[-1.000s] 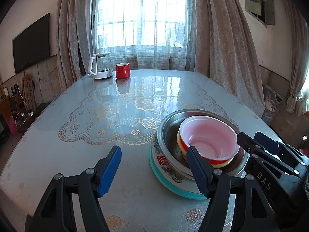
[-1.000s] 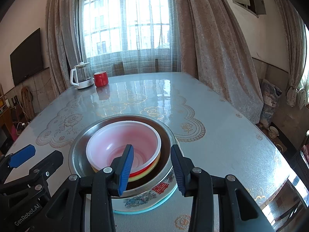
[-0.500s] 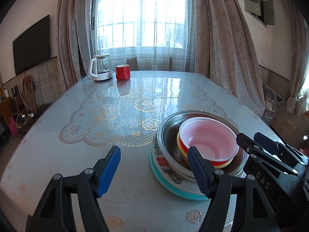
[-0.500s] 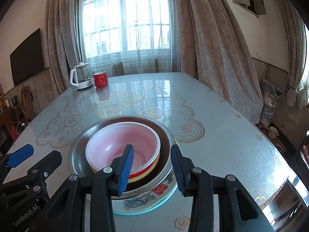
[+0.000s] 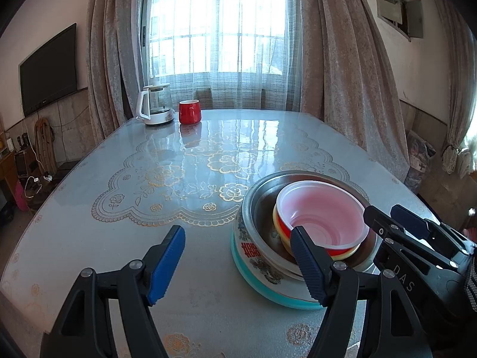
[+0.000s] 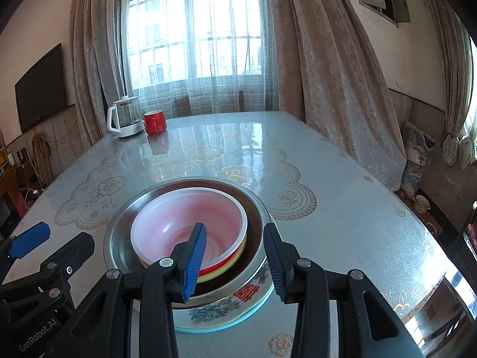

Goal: Organize plates and bowls

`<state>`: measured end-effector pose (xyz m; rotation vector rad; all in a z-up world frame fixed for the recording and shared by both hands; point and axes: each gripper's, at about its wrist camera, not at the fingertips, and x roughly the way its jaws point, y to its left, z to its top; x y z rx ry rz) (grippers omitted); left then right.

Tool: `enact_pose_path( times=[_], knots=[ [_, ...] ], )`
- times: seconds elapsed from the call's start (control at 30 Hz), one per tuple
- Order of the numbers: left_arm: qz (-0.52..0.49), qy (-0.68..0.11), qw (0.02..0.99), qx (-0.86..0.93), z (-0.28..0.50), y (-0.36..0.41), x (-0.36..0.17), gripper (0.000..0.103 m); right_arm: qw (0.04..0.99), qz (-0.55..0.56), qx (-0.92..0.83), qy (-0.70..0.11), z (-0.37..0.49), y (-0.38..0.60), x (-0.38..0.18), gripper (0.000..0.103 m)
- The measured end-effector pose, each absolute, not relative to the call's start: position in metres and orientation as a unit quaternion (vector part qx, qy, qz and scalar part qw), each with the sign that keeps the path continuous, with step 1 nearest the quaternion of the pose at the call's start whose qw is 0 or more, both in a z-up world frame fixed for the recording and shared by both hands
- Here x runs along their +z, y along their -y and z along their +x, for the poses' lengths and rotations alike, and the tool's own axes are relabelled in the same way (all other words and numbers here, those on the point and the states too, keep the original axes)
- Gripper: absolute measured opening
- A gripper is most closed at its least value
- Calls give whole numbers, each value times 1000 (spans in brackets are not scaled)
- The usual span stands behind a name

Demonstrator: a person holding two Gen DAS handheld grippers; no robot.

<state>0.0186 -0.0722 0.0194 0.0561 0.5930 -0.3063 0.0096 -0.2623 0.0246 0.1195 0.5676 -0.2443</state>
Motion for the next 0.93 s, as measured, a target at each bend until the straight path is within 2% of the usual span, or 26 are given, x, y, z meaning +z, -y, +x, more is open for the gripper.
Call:
enact_pose_path(
  times=[0.57, 0.93],
  knots=[
    [28, -292, 944, -150, 25, 75, 17, 74, 949, 62, -122, -284, 14, 266, 19, 40],
    [24, -251, 955, -157, 25, 70, 26, 73, 950, 61, -123, -281, 16, 269, 19, 40]
  ],
)
